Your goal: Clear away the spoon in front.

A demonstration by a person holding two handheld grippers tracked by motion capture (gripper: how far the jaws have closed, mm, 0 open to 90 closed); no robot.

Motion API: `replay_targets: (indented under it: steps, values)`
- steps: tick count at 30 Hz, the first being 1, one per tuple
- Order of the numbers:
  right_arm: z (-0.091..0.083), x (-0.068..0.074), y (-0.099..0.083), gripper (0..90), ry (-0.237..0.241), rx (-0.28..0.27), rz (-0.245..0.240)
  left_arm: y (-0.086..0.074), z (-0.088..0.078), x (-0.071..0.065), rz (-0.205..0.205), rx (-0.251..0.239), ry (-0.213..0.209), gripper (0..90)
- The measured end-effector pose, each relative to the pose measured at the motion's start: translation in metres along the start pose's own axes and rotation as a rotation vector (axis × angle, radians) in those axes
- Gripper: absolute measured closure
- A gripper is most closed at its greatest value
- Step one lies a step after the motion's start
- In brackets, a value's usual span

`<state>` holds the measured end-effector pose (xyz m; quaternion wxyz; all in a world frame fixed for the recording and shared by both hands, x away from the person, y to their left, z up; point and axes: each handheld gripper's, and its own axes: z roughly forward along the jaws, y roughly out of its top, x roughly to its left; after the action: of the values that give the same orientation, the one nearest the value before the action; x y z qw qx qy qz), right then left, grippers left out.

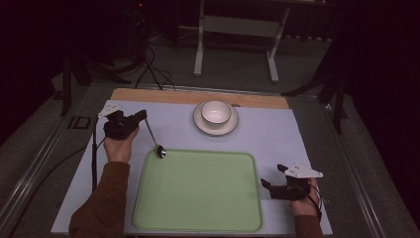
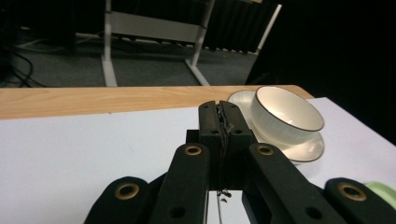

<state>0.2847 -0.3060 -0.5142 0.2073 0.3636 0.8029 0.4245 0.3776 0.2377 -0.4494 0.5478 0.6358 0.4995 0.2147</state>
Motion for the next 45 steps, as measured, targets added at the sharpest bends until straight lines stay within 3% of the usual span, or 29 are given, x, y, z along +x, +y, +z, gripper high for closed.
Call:
replay_targets:
  steps: [16,27,35,40,45]
  values:
    - [0.002,0.001,0.0,13.9,0.003,0.009,-0.006,0.006,-0.029,-0.001,0.002,0.045,-0.061,89.6]
    - [0.002,0.001,0.0,13.9,0.004,0.01,-0.005,0.004,-0.041,-0.012,0.043,0.084,-0.131,89.5]
    - [0.002,0.001,0.0,13.9,0.004,0.013,-0.006,0.001,-0.037,-0.021,0.067,0.129,-0.187,89.5]
    - [0.002,0.001,0.0,13.9,0.005,0.013,-0.007,-0.002,-0.031,-0.027,0.106,0.189,-0.168,89.5]
    - [0.002,0.001,0.0,13.9,0.005,0.013,-0.006,-0.008,-0.027,-0.028,0.1,0.202,-0.178,89.3]
